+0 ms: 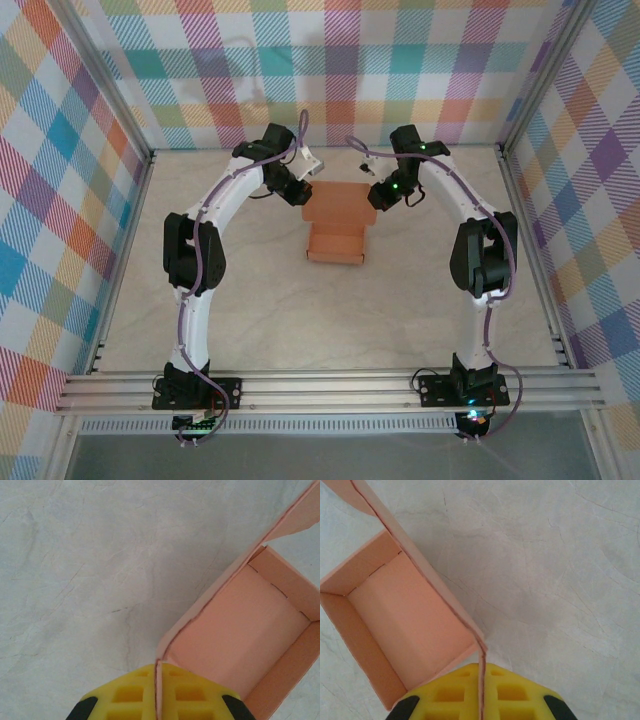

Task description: Fold the paper box

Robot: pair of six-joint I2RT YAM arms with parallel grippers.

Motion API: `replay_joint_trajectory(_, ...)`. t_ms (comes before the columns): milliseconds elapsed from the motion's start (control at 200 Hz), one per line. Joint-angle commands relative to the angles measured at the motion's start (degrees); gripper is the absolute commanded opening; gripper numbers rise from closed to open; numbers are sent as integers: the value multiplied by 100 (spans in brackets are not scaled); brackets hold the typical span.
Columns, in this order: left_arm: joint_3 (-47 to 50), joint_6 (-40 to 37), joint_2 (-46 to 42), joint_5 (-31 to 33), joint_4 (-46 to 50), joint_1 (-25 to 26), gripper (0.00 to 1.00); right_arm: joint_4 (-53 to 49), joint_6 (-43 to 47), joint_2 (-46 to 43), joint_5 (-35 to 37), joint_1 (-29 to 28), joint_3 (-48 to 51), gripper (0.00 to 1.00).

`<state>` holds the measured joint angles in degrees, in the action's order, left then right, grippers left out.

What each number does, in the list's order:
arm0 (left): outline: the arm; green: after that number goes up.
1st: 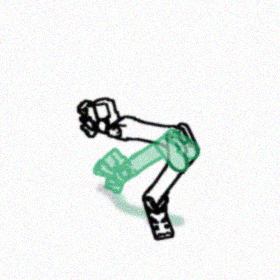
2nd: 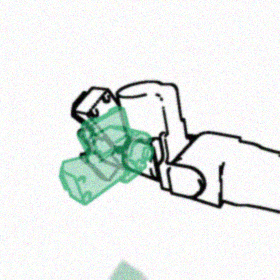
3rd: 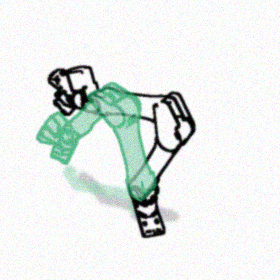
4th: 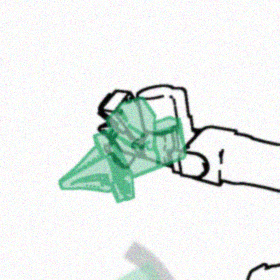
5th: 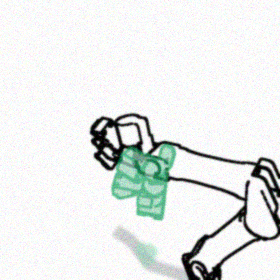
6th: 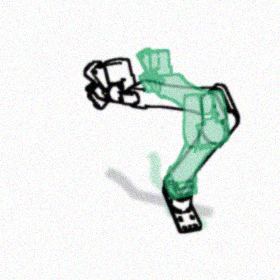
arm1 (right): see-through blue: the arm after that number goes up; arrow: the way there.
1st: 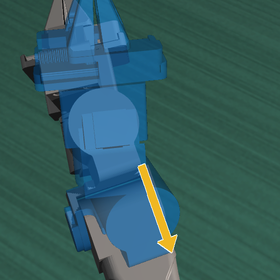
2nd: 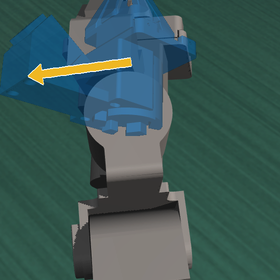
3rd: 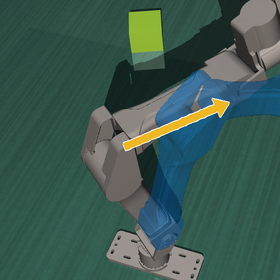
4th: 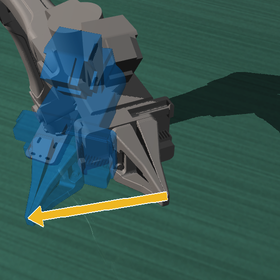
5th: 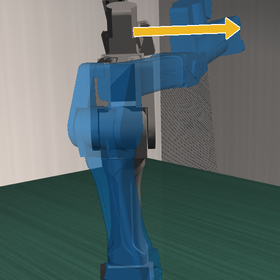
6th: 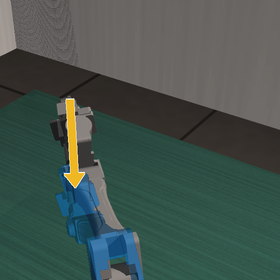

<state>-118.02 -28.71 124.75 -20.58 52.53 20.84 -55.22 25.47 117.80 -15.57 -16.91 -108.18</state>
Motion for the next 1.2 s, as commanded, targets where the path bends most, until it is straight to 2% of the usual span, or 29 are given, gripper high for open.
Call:
replay_joint_trajectory(0, 81, 293, -266, -131, -6, -36, 0, 221, -331, -286, 187, -60, 57, 0)
replay_joint_trajectory(345, 1021, 1463, -876, 490, -1073, 112, 0, 1944, -1666, -1158, 1563, -382, 1357, 0)
replay_joint_trajectory(645, 1445, 1760, -1050, 1334, -1640, 702, 0, 2822, -2799, -1831, 1891, -533, 2276, 0)
replay_joint_trajectory(825, 1593, 2393, -1080, 1817, -1933, 980, 0, 3267, -3384, -2032, 1972, -583, 2765, 0)
replay_joint_trajectory(1025, 2051, 3531, -1272, 1825, -2616, 1025, 0, 3656, -3668, -2204, 2593, -762, 3152, 0)
replay_joint_trajectory(1195, 2522, 4109, -1472, 1866, -3224, 1049, 0, 3866, -3817, -2334, 2825, -855, 3394, 0)
